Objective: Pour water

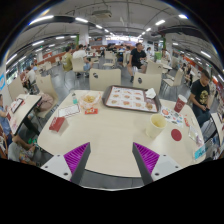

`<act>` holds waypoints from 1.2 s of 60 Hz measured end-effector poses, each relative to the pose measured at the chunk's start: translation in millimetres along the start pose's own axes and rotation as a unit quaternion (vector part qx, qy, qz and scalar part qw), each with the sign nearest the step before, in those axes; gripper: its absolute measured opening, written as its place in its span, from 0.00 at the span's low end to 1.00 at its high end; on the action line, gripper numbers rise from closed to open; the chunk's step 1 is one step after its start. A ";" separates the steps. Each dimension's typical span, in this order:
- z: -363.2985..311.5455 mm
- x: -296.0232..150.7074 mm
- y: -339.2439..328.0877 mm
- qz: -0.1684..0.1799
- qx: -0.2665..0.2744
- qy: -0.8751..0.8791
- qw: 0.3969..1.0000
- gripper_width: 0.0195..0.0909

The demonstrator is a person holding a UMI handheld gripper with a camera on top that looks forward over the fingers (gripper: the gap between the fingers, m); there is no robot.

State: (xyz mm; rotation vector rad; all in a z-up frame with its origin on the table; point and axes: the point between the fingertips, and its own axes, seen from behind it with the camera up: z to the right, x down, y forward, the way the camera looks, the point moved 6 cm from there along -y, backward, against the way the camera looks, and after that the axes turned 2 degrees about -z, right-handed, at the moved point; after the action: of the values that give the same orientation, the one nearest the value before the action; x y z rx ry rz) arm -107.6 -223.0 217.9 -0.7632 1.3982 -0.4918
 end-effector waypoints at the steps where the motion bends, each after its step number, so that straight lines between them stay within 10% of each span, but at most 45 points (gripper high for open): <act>1: 1.1 0.2 -0.1 0.000 0.001 0.001 1.000 0.93; 50: 383.3 162.7 -3.1 -0.033 0.080 0.076 0.993 0.92; 72: 513.1 170.6 28.6 0.037 0.131 0.089 0.987 0.92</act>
State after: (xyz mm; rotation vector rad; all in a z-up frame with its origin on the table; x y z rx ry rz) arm 415.9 -231.0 79.5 -0.4624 1.4860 -0.6838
